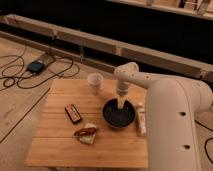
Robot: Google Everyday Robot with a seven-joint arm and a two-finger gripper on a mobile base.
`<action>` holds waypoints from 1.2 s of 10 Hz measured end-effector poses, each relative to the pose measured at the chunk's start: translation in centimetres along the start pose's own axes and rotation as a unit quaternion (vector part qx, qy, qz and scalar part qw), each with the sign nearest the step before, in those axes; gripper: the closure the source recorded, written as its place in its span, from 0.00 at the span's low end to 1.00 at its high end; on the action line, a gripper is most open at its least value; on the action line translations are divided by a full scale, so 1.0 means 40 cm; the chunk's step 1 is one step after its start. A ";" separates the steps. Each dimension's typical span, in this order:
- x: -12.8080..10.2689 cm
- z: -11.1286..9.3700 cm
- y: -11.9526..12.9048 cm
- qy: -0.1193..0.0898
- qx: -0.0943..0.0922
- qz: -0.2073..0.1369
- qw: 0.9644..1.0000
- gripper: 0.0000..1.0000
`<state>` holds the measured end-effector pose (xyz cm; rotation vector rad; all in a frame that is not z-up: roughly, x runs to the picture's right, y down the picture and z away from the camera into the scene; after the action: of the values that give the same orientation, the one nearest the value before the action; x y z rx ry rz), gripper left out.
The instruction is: Pick up the ceramic bowl
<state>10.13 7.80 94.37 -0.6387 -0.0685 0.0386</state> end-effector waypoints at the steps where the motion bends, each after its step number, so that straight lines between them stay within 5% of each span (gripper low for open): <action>1: 0.005 0.009 0.001 0.000 -0.002 0.001 1.000 0.24; 8: 0.016 0.027 0.012 0.002 -0.022 -0.002 1.000 0.92; 12: 0.026 0.008 0.023 0.004 -0.030 0.001 1.000 1.00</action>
<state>11.11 8.78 94.13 -0.6993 -0.0612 0.0350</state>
